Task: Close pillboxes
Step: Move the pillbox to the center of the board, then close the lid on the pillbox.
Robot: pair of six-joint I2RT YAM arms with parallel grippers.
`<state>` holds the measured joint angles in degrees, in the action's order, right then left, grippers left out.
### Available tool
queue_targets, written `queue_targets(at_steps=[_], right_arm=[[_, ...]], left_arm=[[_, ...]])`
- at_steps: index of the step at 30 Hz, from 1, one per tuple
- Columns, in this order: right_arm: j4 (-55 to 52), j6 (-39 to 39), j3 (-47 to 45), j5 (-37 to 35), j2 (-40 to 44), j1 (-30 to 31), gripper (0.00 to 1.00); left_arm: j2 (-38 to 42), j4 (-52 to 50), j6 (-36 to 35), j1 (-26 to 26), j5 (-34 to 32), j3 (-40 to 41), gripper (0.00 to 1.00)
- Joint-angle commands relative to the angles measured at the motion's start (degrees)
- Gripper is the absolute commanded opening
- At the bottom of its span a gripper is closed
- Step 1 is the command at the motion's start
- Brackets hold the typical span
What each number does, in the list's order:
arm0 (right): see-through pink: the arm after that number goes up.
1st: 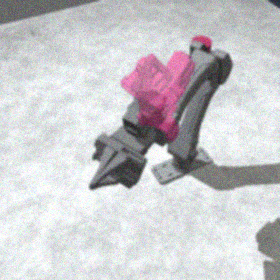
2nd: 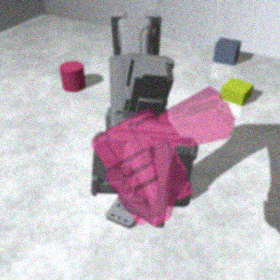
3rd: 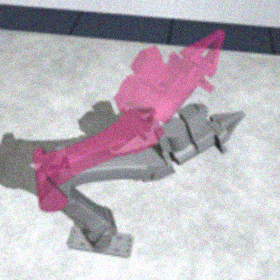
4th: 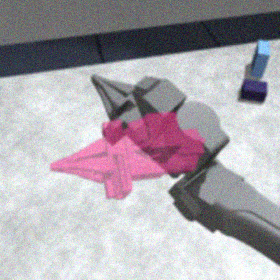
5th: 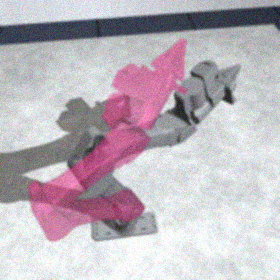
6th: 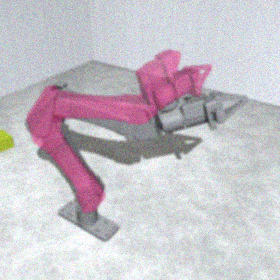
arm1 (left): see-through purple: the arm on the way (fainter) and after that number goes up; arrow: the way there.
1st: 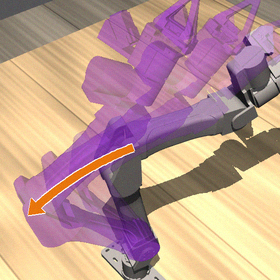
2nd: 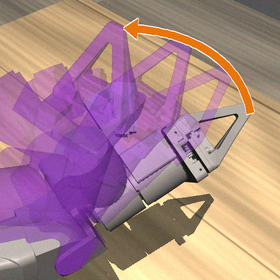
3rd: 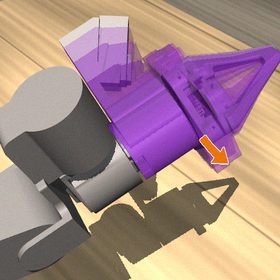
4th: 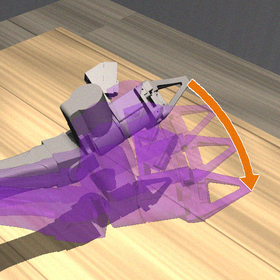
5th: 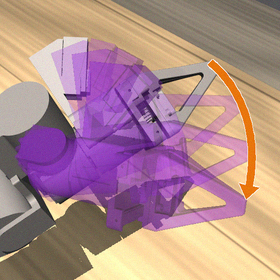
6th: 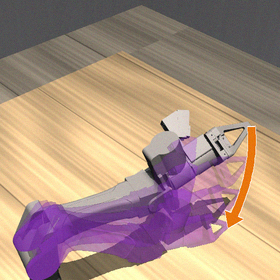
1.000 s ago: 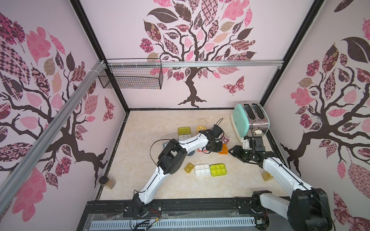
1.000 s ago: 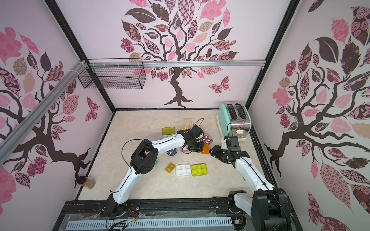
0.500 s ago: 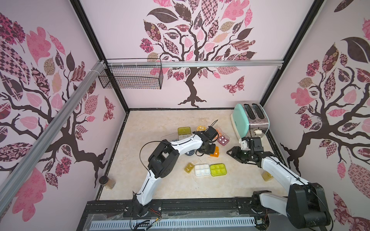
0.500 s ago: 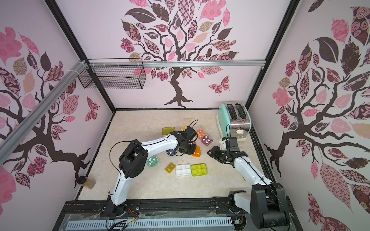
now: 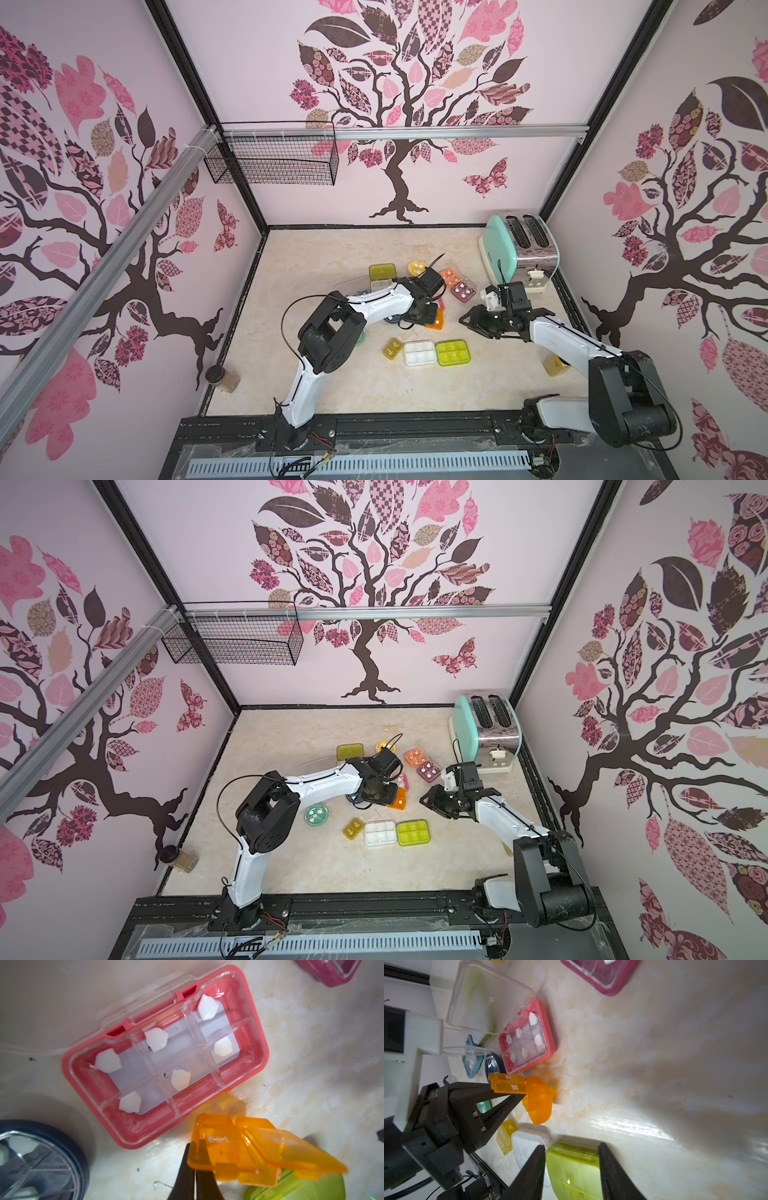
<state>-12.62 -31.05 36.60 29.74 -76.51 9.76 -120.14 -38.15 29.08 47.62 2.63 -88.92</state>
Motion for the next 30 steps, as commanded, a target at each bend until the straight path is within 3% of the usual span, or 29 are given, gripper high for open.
queue_targets(at_steps=[1,10,21,30], right_arm=[[1.06,-0.59,2.64,0.40,-2.02,1.68,0.44],[2.97,-1.76,5.79,0.30,-4.87,2.02,0.39],[2.85,-0.52,9.71,-0.55,-9.28,2.75,0.35],[1.81,0.63,12.07,-1.76,-11.79,4.34,0.35]], left_arm=[[0.07,1.68,0.21,-0.15,-0.30,0.53,0.04],[3.25,3.90,0.89,-0.15,2.61,3.06,0.20],[11.62,8.76,2.87,-0.32,5.56,14.08,0.23],[10.20,9.81,2.69,-0.24,7.20,15.75,0.22]])
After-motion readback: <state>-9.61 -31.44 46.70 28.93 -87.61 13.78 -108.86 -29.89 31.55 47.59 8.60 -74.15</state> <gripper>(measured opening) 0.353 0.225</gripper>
